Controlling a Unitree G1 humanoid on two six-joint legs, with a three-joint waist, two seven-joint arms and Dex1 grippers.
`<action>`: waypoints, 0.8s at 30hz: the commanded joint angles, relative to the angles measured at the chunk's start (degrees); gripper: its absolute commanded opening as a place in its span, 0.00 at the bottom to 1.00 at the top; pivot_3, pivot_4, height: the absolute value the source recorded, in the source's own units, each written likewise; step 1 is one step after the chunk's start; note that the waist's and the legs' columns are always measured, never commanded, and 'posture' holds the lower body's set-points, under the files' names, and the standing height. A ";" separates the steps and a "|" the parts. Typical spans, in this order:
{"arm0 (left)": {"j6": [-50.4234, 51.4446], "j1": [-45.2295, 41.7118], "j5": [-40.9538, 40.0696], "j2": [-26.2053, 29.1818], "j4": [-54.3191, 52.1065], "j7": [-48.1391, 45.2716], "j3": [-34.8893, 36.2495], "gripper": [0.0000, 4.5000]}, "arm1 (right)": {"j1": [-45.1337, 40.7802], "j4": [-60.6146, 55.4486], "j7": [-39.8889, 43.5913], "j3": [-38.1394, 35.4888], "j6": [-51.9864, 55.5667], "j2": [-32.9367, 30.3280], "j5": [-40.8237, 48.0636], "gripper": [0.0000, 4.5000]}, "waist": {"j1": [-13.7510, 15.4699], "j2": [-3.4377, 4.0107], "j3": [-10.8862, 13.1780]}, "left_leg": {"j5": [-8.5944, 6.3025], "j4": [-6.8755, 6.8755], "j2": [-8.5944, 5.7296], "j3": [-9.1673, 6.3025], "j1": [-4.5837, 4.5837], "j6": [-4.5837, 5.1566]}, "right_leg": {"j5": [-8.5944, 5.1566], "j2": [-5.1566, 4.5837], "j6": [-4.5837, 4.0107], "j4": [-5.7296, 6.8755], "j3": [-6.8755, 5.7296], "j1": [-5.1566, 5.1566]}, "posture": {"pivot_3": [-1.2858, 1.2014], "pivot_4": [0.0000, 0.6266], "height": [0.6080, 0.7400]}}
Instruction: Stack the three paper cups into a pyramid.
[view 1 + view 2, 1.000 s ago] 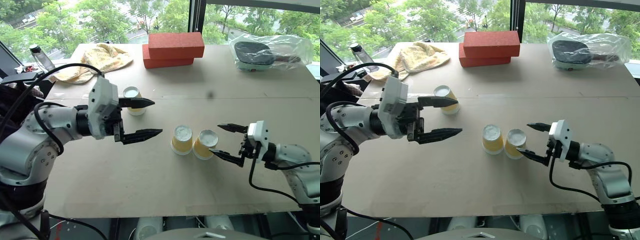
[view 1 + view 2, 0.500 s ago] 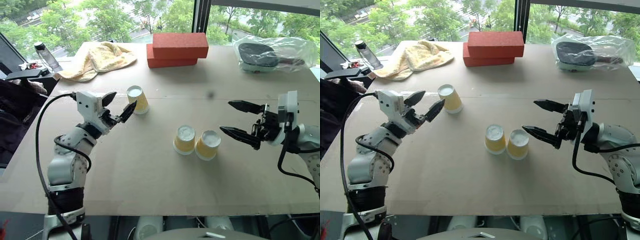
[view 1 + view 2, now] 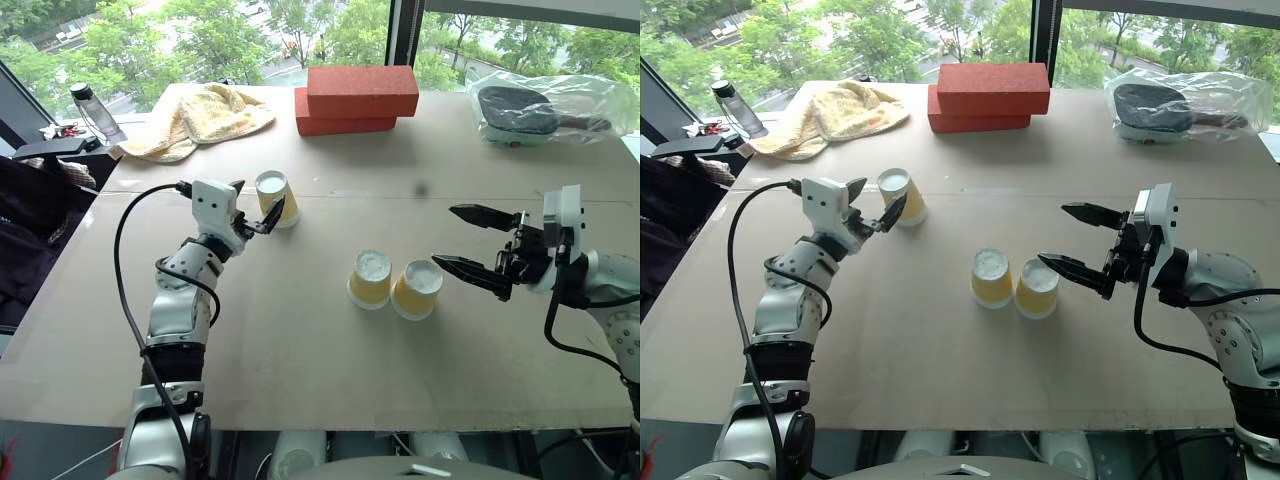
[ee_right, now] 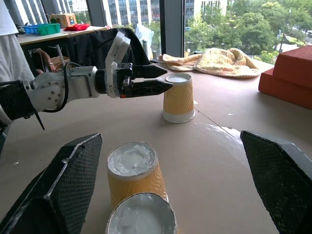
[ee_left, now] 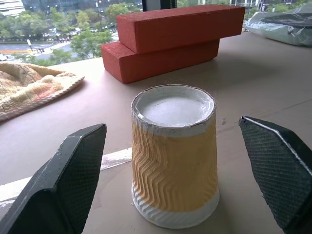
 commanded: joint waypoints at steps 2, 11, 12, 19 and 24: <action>-4.59 -5.88 1.46 -1.38 8.57 0.49 -0.63 1.00 | -0.56 -1.94 -0.32 -0.82 -0.82 0.30 0.13 1.00 | 0.05 0.00 0.00 | 0.00 0.00 -0.01 -0.01 0.00 0.00 | 0.00 0.00 0.00 0.00 -0.03 0.00 | 0.52 0.24 0.93; -8.53 -10.81 0.78 -2.79 17.55 -2.48 -0.46 0.60 | 0.48 -2.44 -0.71 -1.82 -1.26 1.08 0.08 1.00 | -0.13 -0.01 0.01 | 0.00 0.13 -0.02 -0.14 -0.12 0.00 | 0.00 0.00 0.01 0.01 -0.20 0.02 | 0.52 0.24 0.93; -8.72 -10.73 0.67 -2.66 17.55 -2.88 -0.41 0.53 | 0.58 -2.48 -0.71 -1.85 -1.30 1.09 0.07 1.00 | -0.10 -0.01 0.01 | 0.00 0.13 -0.02 -0.15 -0.12 0.00 | 0.00 0.00 0.01 0.02 -0.21 0.02 | 0.52 0.24 0.93; -7.80 -10.54 -0.17 -2.13 13.93 -4.48 -0.18 0.53 | 0.86 -2.41 -0.51 -2.20 -1.33 1.03 0.39 1.00 | -0.03 -0.01 0.01 | 0.00 0.17 -0.02 -0.19 -0.13 -0.01 | 0.00 0.00 0.01 0.02 -0.25 0.04 | 0.52 0.24 0.93; 9.34 -12.12 -12.40 -1.16 -9.35 -21.09 -8.72 0.53 | 2.88 -1.43 3.31 -4.30 -3.76 0.11 0.47 1.00 | 0.32 -0.03 0.04 | 0.01 0.27 -0.01 -0.40 -0.33 -0.01 | 0.00 -0.01 0.01 0.00 -0.45 0.03 | 0.52 0.24 0.93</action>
